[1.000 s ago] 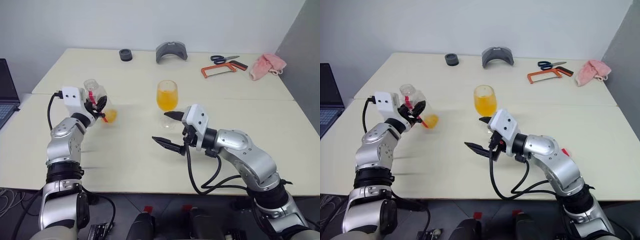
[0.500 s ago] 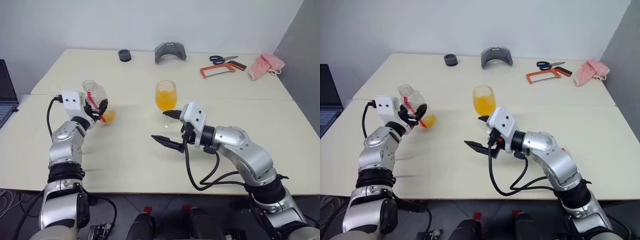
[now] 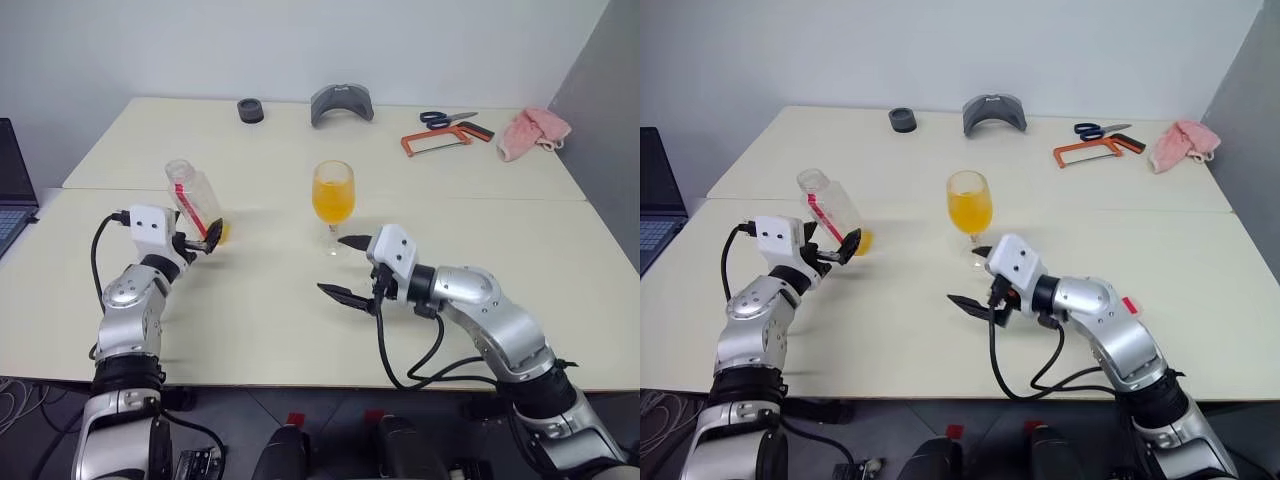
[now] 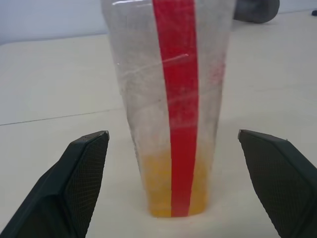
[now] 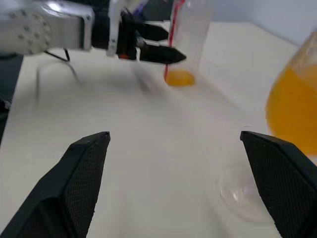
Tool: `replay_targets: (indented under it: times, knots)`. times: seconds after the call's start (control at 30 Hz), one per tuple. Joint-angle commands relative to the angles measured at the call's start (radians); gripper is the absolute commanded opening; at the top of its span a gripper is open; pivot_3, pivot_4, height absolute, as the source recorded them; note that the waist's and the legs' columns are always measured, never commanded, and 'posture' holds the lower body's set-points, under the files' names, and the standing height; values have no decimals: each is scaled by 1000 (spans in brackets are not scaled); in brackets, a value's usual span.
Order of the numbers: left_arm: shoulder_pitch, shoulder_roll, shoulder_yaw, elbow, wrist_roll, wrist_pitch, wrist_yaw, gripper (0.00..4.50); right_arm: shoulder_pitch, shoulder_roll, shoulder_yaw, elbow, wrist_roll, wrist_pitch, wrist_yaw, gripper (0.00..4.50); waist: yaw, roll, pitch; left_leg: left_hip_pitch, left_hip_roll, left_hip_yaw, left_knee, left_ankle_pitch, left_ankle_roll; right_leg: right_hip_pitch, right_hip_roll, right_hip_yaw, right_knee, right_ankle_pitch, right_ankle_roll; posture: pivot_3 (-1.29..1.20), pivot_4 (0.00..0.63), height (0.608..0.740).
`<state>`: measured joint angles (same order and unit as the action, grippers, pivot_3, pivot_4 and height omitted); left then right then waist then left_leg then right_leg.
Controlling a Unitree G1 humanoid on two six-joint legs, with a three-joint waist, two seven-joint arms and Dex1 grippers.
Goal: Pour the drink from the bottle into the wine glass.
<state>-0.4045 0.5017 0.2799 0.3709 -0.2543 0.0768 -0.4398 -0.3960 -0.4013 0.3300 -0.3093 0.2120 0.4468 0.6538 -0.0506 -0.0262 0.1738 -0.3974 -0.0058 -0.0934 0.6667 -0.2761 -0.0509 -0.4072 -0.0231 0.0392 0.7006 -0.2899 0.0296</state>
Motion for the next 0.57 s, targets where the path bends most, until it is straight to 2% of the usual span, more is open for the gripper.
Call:
replay_targets:
  times: [0.03,0.17,0.33,0.57]
  knots:
    - [64,-11,24,-149,-16,13,31,4483,75,40,-72,19,-17,-130,-64,4500,1,0,0,0,0,0,0,0,0,0,0,0,0,0,0,0,150,740]
    - [201,-46,34,-332,-19,55,90,4483,203,162,-176,102,-22,-327,-195,4500,3,0,0,1,1,1,-2,0,0,1,0,2,-1,0,0,0,150,740]
    - [315,-116,30,-496,-23,61,148,4483,230,287,-260,207,-31,-449,-312,4500,4,0,0,3,2,3,-2,0,0,2,0,2,-1,0,0,0,150,740]
    - [335,-134,34,-543,-23,80,164,4483,201,308,-271,289,-52,-503,-324,4500,9,0,0,5,1,5,-3,0,0,3,1,3,-1,0,0,0,150,740]
